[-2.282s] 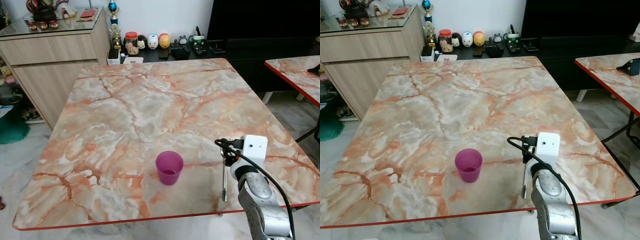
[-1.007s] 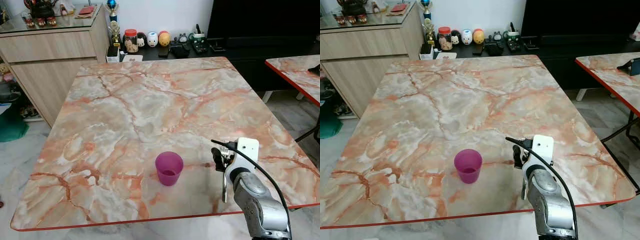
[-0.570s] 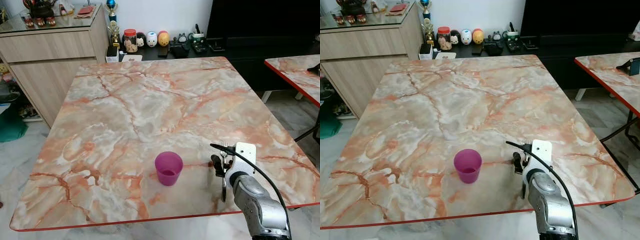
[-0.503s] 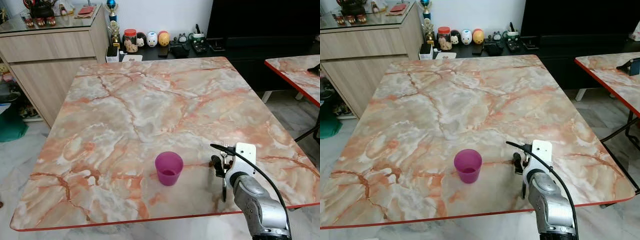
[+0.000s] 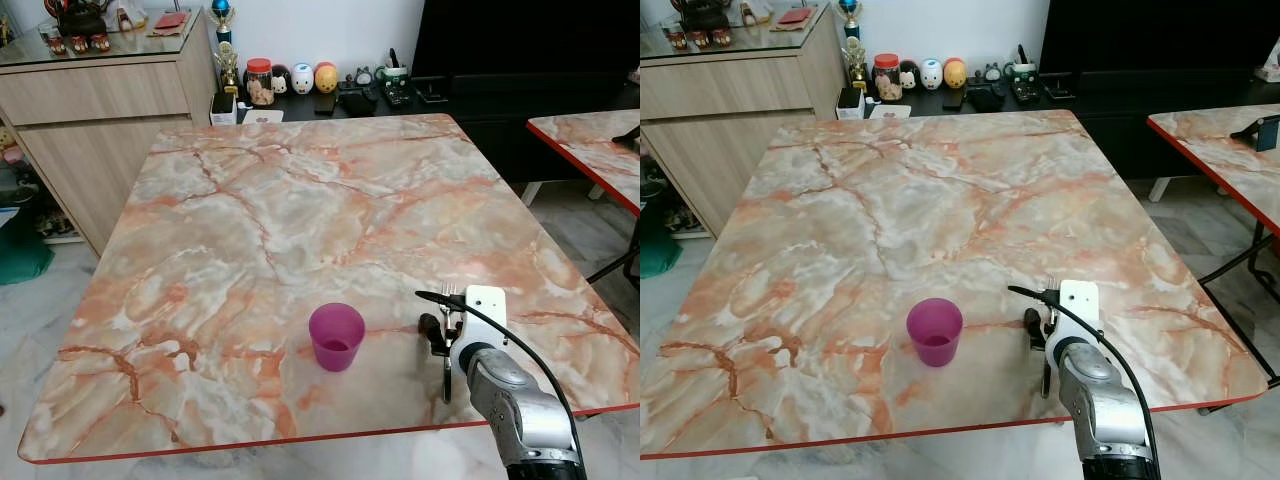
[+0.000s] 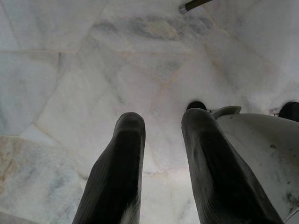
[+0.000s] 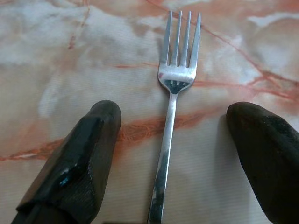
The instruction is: Setting the table
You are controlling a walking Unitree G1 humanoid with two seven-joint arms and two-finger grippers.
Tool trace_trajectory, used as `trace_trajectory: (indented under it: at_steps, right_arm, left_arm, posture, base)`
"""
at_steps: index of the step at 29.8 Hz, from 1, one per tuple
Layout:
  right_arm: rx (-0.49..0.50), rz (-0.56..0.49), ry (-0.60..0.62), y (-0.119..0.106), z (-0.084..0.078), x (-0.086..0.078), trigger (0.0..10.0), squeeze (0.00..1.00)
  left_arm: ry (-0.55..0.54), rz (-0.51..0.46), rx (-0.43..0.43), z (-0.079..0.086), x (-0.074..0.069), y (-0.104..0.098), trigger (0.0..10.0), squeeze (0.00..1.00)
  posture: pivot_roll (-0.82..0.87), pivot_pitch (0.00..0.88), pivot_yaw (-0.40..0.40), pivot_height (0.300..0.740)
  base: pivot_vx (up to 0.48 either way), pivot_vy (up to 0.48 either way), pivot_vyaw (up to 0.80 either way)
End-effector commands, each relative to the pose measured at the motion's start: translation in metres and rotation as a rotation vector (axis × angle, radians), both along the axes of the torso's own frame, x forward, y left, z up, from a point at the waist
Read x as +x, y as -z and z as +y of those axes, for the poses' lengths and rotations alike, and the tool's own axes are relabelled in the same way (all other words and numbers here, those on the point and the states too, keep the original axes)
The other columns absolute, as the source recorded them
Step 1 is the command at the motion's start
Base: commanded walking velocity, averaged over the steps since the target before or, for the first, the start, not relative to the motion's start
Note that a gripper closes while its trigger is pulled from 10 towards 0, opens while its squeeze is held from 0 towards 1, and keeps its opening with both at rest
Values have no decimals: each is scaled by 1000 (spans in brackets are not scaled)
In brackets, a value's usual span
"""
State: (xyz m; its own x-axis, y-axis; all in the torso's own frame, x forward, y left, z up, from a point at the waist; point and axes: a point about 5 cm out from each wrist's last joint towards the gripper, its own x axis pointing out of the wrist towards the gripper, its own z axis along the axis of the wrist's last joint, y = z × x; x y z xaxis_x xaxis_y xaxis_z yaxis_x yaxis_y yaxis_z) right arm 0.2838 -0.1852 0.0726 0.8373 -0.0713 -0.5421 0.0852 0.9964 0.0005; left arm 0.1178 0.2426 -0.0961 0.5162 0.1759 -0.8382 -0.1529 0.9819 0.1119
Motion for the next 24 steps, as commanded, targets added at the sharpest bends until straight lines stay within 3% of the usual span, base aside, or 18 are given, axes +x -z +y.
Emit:
trace_trajectory:
  at_steps: [1, 5, 6, 7, 24]
  right_arm:
    - [-10, 27, -31, 3, 4, 1, 10000, 0]
    - [-4, 24, -34, 3, 4, 1, 10000, 0]
    - [-6, 23, -31, 3, 4, 0, 1765, 0]
    - [-7, 23, -30, 3, 4, 0, 0, 0]
    - [-2, 12, -41, 2, 7, 3, 0, 0]
  left_arm:
    - [3, 25, -3, -1, -4, 2, 10000, 0]
    - [3, 27, -5, -1, -4, 2, 10000, 0]
    - [3, 28, -6, -1, -4, 2, 10000, 0]
    - [3, 28, -7, -1, -4, 2, 10000, 0]
    - [1, 28, -8, -1, -4, 2, 10000, 0]
  posture:
    - [-58, 0, -3, 732]
    - [-59, 0, -4, 732]
    - [-56, 0, -5, 732]
    - [-57, 0, -4, 732]
    - [-54, 0, 1, 732]
  base:
    - [0, 0, 0]
    - [0, 0, 0]
    - [0, 0, 0]
    - [0, 0, 0]
    - [0, 0, 0]
